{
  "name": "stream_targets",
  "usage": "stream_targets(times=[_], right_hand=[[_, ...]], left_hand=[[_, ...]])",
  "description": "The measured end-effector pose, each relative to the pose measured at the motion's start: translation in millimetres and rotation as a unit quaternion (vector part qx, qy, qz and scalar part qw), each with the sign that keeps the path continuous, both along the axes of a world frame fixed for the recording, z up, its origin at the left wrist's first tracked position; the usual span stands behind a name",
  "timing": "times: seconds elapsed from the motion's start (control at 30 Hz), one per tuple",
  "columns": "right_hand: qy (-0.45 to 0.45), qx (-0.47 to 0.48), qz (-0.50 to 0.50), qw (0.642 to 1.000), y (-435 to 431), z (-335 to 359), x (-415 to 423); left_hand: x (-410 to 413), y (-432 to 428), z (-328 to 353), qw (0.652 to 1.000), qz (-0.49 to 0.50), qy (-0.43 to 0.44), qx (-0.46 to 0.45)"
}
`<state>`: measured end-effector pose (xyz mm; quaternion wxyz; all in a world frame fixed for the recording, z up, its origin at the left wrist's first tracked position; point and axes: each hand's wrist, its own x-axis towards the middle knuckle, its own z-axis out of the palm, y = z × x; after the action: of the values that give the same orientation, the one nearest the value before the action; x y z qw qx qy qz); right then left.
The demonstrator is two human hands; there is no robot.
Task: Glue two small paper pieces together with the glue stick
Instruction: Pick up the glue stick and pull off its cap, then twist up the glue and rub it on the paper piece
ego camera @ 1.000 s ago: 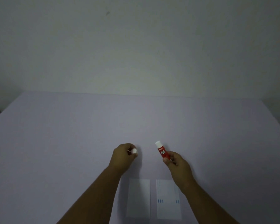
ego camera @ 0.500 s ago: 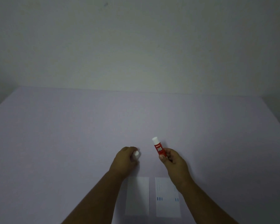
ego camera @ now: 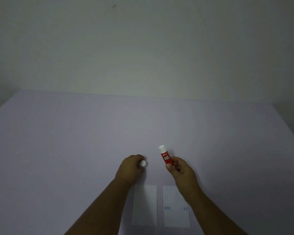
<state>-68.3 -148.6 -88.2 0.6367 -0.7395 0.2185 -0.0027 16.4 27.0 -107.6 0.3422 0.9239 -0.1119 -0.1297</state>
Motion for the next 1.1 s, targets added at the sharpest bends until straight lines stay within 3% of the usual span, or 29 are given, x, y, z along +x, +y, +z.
stream_targets(times=[0.4,0.5,0.6,0.7,1.0,1.1], right_hand=[[0.001,0.005,0.004,1.0,-1,6,-2],[-0.007,0.008,0.009,1.0,0,13,-3],[-0.014,0.014,0.02,1.0,5,25,-4],[-0.021,0.026,0.033,0.999,12,40,-6],[-0.029,0.091,0.063,0.993,26,74,-27],[-0.032,0.138,0.032,0.989,28,78,-34]], left_hand=[[0,2,7,1.0,0.013,0.014,-0.014],[-1,-1,34,0.989,0.096,-0.002,-0.109],[-7,-10,66,0.955,0.097,0.125,-0.252],[-19,-19,90,0.921,0.05,0.212,-0.323],[-45,-13,117,0.869,0.123,0.204,-0.434],[-53,-8,122,0.852,0.131,0.21,-0.461]])
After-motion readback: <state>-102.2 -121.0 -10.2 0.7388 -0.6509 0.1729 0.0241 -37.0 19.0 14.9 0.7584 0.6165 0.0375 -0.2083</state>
